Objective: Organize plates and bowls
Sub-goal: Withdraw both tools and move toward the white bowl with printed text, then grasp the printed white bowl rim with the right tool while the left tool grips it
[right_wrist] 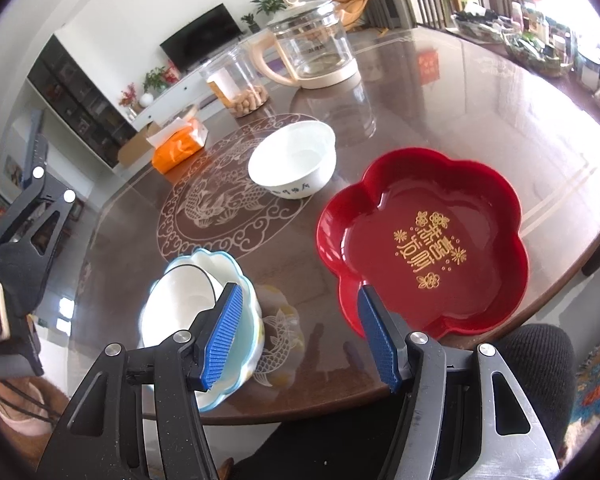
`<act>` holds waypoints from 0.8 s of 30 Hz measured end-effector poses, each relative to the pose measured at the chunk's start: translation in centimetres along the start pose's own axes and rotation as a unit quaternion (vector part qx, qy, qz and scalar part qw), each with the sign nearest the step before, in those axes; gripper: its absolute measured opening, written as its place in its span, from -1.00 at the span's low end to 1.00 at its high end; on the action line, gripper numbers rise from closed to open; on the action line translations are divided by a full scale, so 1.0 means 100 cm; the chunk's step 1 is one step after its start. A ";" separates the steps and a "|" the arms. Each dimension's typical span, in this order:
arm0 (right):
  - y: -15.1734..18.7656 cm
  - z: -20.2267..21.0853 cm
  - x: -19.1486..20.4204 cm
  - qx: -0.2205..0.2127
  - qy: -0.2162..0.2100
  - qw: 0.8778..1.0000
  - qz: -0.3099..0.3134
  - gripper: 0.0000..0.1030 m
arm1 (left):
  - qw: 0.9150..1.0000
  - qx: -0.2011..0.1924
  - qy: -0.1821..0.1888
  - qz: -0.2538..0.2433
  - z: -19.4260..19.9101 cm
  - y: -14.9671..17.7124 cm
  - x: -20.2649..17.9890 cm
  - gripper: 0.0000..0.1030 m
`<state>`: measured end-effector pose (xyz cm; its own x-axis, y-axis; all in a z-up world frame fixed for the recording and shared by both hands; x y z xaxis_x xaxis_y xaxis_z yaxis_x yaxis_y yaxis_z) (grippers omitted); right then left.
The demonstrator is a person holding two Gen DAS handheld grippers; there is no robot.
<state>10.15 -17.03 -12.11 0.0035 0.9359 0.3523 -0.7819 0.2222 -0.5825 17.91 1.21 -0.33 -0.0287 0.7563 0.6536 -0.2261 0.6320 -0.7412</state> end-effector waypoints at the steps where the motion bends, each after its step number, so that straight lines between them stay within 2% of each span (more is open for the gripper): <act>1: -0.009 0.002 -0.003 -0.006 0.004 1.000 0.002 0.24 | 0.993 0.063 0.079 0.064 -0.022 0.012 0.003 1.00; 2: -0.019 0.004 -0.007 -0.010 0.008 1.000 0.003 0.24 | 0.973 0.119 0.153 0.127 -0.040 0.024 0.002 1.00; 3: -0.030 0.004 -0.010 -0.012 0.011 1.000 0.004 0.24 | 0.945 0.163 0.215 0.183 -0.054 0.035 0.001 1.00; 4: -0.041 0.003 -0.012 -0.011 0.014 1.000 0.007 0.24 | 0.917 0.196 0.263 0.228 -0.066 0.041 -0.003 1.00; 5: -0.051 -0.002 -0.013 -0.007 0.018 1.000 0.015 0.25 | 0.895 0.221 0.292 0.257 -0.077 0.045 -0.008 1.00; 6: -0.060 -0.010 -0.013 0.003 0.024 0.999 0.026 0.32 | 0.882 0.243 0.304 0.267 -0.086 0.048 -0.016 1.00; 8: -0.077 -0.029 -0.013 0.020 0.027 0.999 0.036 0.32 | 0.860 0.281 0.336 0.262 -0.109 0.050 -0.045 1.00; 10: -0.093 -0.053 -0.013 0.035 0.008 0.999 0.027 0.32 | 0.831 0.330 0.363 0.260 -0.130 0.063 -0.077 0.97; 14: -0.111 -0.103 -0.031 0.083 0.006 0.996 -0.024 0.31 | 0.774 0.410 0.392 0.282 -0.158 0.086 -0.130 0.63; 15: -0.112 -0.113 -0.035 0.093 0.007 0.995 -0.032 0.31 | 0.766 0.422 0.394 0.284 -0.163 0.091 -0.141 0.57; 16: -0.112 -0.122 -0.038 0.100 0.009 0.994 -0.033 0.31 | 0.761 0.430 0.393 0.284 -0.166 0.095 -0.149 0.48; 18: -0.113 -0.136 -0.042 0.109 0.021 0.994 -0.024 0.30 | 0.757 0.443 0.393 0.277 -0.171 0.100 -0.165 0.44; 19: -0.112 -0.143 -0.045 0.112 0.033 0.993 -0.018 0.29 | 0.755 0.446 0.392 0.276 -0.172 0.102 -0.170 0.33; 20: -0.111 -0.148 -0.047 0.115 0.039 0.993 -0.015 0.20 | 0.754 0.450 0.392 0.275 -0.173 0.104 -0.176 0.17; 21: -0.110 -0.153 -0.047 0.119 0.038 0.992 -0.011 0.01 | 0.751 0.453 0.395 0.274 -0.172 0.106 -0.180 0.10; 23: -0.106 -0.162 -0.046 0.133 0.037 0.990 -0.003 -0.22 | 0.741 0.460 0.405 0.275 -0.171 0.109 -0.188 -0.15; 24: -0.104 -0.167 -0.046 0.138 0.038 0.990 -0.001 -0.23 | 0.738 0.462 0.408 0.274 -0.169 0.110 -0.191 -0.20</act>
<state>28.66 -19.08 -19.85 0.0440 0.9555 0.2917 -0.9220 0.1513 -0.3565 32.43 -3.44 -23.55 0.1476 0.9441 -0.2948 -0.9768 0.0923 -0.1934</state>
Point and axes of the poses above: each gripper's, at about its wrist camera, not at the fingertips, and z roughly against the way its jaws point, x to its left, y to its underside, the point moved 9 cm from there along -z, roughly the way its jaws point, and after that the axes turned 3 degrees about -x, right-handed, at the moved point
